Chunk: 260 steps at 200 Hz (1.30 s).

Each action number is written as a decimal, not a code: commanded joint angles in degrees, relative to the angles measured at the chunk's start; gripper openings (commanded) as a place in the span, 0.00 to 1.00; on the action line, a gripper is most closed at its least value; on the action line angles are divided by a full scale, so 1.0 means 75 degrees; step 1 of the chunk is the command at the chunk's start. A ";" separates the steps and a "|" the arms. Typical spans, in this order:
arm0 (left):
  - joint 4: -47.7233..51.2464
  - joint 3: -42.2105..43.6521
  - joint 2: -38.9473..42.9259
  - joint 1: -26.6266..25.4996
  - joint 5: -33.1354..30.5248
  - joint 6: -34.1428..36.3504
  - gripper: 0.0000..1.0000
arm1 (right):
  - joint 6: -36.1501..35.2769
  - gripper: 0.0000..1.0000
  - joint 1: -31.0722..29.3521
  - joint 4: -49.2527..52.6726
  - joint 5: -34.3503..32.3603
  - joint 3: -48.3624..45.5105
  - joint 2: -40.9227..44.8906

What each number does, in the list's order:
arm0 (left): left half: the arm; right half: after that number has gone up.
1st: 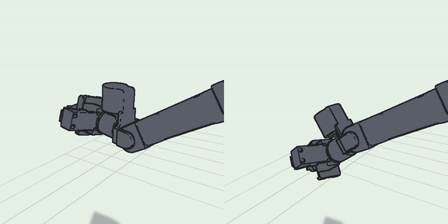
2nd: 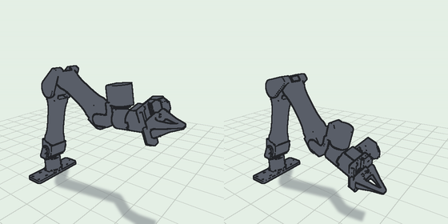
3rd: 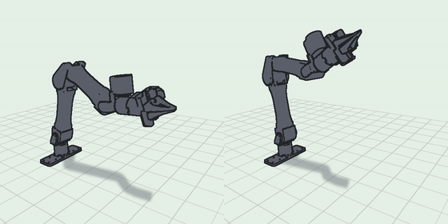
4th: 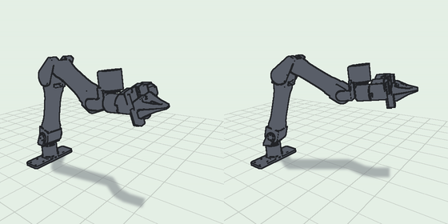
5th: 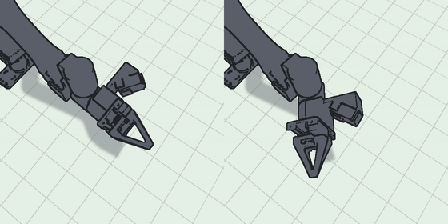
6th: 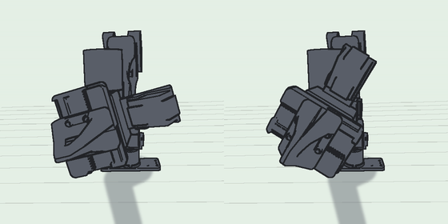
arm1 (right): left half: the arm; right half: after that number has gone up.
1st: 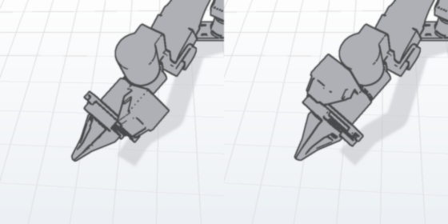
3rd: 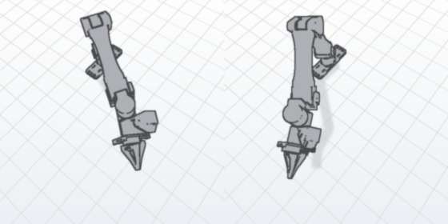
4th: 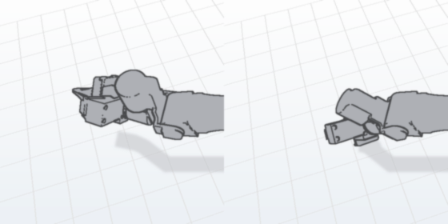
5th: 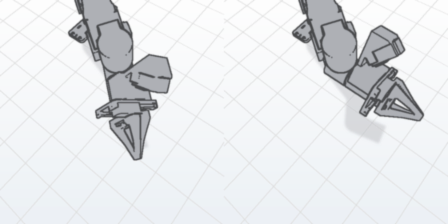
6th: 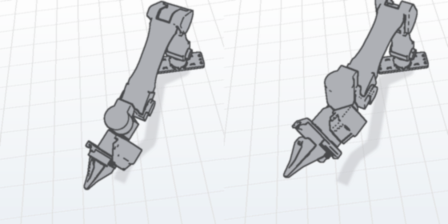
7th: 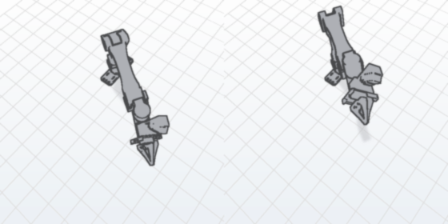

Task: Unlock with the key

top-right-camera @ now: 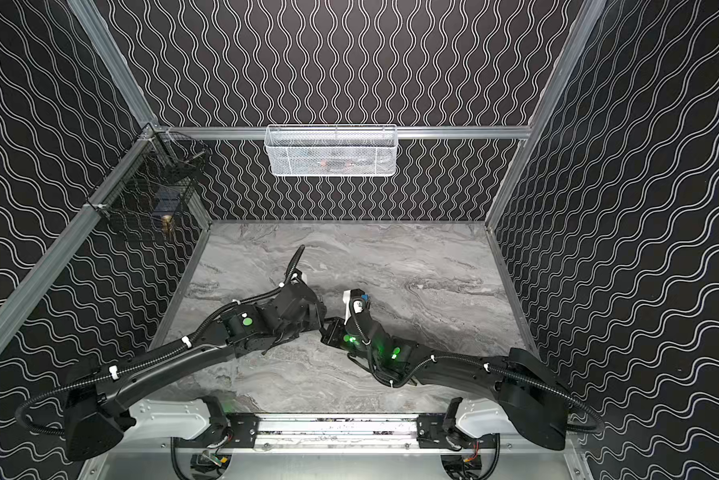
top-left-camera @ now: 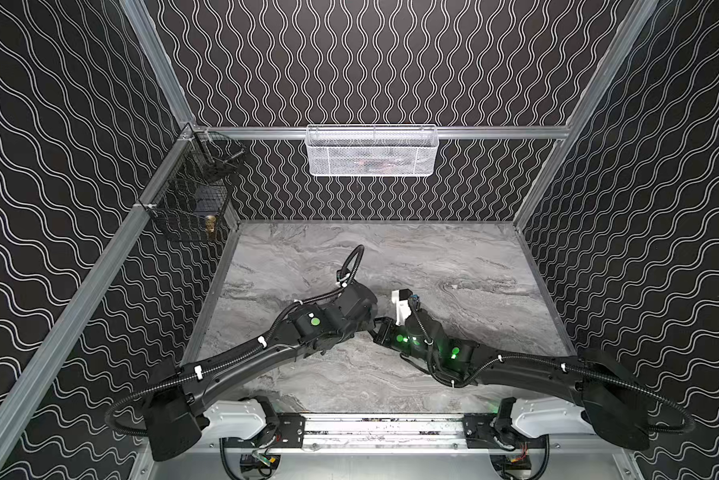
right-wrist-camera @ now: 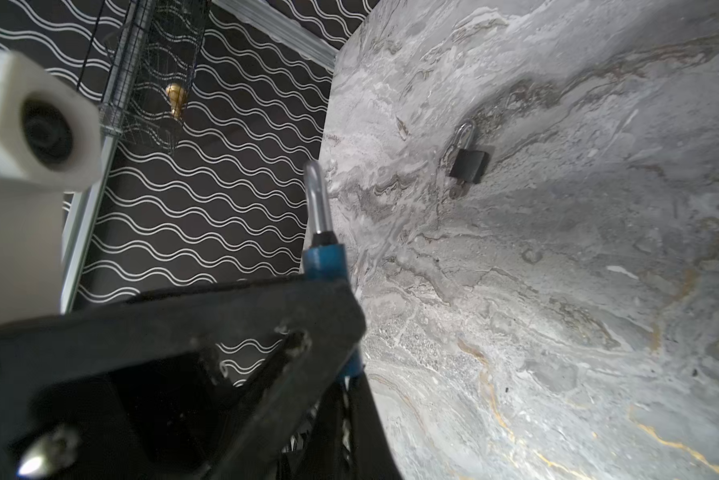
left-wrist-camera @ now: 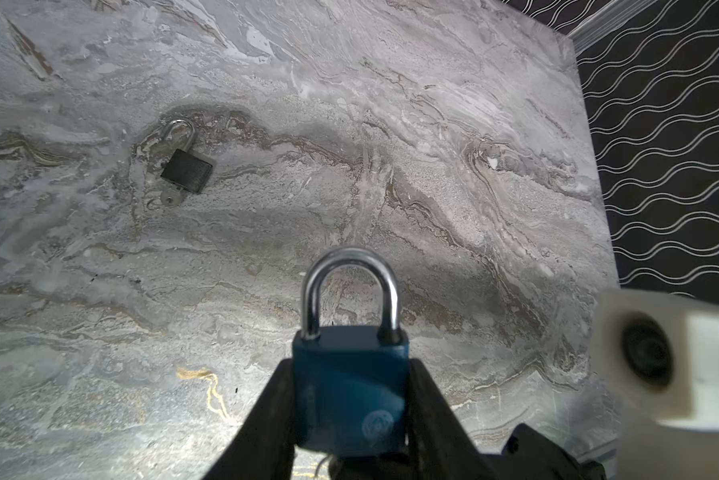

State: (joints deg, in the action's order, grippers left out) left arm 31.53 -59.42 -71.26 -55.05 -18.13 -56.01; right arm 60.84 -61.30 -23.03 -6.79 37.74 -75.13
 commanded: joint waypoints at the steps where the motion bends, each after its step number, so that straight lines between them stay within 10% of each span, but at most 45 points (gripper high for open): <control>1: 0.0690 0.0070 0.0104 -0.0009 0.0122 0.0020 0.16 | -0.0290 0.00 0.0023 -0.1017 -0.0328 0.0063 0.0057; 82: 0.0371 -0.0263 0.0196 0.0136 -0.1249 -0.0275 0.16 | -0.0834 0.21 -0.0196 -0.0247 0.0140 -0.0187 0.0426; 260: -0.0306 0.0165 0.0729 0.0155 -0.1221 -0.0587 0.13 | -0.0008 0.21 -0.0065 -0.0765 0.0028 0.0458 -0.0364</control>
State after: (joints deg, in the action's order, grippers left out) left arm 31.57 -58.24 -66.08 -53.95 -26.46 -59.79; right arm 60.03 -61.82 -25.87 -6.94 40.42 -76.93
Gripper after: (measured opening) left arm 0.401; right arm 0.216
